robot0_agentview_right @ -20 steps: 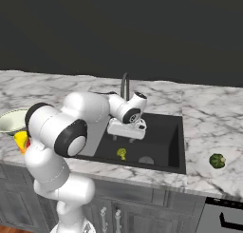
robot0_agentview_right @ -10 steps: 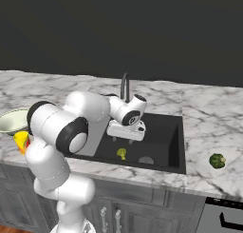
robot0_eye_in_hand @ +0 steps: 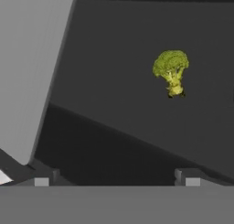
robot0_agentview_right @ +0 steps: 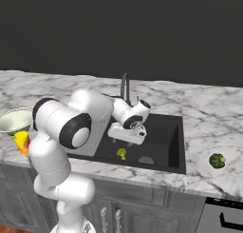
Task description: Remove the broccoli and broccoli from the sink. Then move the bowl and cup from the counter to the sink for washing.
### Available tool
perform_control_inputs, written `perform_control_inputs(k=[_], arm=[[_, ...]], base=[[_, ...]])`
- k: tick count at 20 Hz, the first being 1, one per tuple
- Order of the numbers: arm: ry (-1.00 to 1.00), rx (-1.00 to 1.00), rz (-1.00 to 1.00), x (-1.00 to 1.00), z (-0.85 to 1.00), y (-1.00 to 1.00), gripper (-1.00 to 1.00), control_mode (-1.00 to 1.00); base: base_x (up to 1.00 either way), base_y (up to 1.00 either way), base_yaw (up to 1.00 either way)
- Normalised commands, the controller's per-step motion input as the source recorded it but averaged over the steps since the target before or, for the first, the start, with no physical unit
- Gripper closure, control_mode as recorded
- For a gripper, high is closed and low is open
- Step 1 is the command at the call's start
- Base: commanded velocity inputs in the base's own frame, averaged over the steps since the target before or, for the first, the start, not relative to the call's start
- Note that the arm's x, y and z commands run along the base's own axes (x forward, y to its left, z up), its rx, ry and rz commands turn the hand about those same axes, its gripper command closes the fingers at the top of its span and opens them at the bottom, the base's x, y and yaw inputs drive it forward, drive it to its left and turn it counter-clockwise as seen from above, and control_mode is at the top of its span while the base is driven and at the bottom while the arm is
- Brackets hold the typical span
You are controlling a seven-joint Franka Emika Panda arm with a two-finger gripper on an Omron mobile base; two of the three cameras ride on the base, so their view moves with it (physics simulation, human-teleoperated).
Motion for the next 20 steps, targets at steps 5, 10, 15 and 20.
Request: perform_control_inputs(k=[5, 10, 15, 20], arm=[[0.00, 0.00, 0.00, 0.10, -0.15, 0.00, -1.00, -1.00], [0.00, 0.00, 0.00, 0.12, -0.15, 0.00, -1.00, -1.00], [-0.01, -0.02, 0.00, 0.12, -0.16, 0.00, -1.00, -1.00], [-0.06, -0.10, 0.00, 0.13, -0.15, 0.00, -1.00, -1.00]], base=[[0.00, 0.00, 0.00], [0.00, 0.00, 0.00], [0.00, 0.00, 0.00], [0.00, 0.00, 0.00]])
